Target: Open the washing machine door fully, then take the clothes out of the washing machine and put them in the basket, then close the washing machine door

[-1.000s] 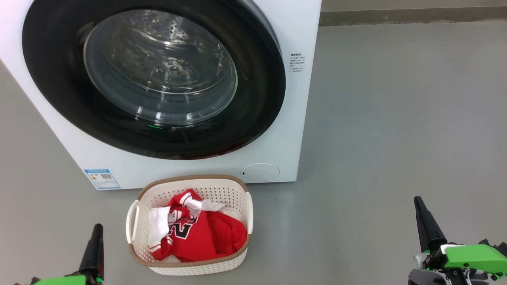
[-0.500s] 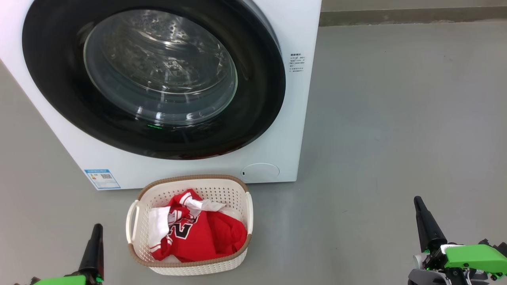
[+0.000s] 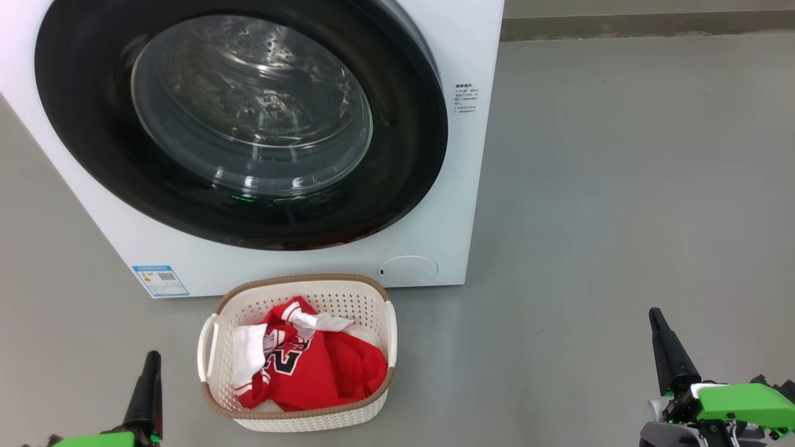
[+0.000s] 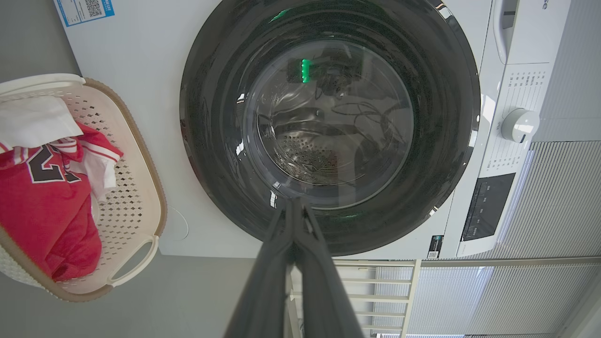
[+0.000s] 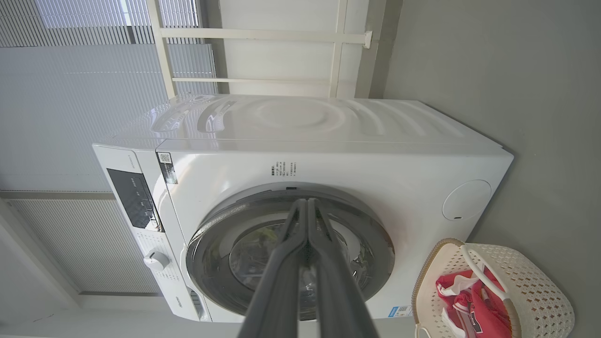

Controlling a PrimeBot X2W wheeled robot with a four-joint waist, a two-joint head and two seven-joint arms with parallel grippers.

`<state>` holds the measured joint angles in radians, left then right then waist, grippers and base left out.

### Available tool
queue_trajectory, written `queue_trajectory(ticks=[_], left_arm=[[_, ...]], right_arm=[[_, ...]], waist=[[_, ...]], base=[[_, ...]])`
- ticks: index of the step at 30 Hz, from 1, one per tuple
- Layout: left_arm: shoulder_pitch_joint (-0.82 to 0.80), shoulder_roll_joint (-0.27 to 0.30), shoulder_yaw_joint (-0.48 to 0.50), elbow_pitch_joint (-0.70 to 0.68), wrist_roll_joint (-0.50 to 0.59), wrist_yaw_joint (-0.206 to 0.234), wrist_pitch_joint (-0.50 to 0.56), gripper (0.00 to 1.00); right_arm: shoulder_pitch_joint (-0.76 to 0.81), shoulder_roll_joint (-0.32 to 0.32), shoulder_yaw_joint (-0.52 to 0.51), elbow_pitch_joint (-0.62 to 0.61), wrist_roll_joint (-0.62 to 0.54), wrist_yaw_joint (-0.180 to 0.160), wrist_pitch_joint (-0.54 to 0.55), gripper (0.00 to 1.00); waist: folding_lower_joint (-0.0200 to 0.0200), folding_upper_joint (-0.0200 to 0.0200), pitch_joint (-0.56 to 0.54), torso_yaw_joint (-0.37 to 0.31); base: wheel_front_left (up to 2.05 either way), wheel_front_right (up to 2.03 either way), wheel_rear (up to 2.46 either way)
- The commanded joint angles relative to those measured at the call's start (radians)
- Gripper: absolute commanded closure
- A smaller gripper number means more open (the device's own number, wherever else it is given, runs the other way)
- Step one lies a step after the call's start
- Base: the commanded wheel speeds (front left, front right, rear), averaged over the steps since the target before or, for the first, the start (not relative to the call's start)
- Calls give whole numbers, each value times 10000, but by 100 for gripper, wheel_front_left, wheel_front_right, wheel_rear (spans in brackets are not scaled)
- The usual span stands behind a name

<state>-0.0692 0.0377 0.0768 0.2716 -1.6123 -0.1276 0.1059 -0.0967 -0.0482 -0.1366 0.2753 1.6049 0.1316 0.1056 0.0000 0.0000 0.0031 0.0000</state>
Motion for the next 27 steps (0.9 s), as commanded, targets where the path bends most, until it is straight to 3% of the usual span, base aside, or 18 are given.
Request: queue_trajectory(ticks=[1,27], left_arm=[[-386,147,349,-268,21,-31,56,100],[-387,140,361,-267,30,-31,65,100]], right_arm=[[-113,-23,222,-305,32,-9,82,100],[-113,-22,220,-305,30,-9,83,100]], waist=[[0,0,0,0],[0,0,0,0]], base=[[0,0,0],[0,0,0]])
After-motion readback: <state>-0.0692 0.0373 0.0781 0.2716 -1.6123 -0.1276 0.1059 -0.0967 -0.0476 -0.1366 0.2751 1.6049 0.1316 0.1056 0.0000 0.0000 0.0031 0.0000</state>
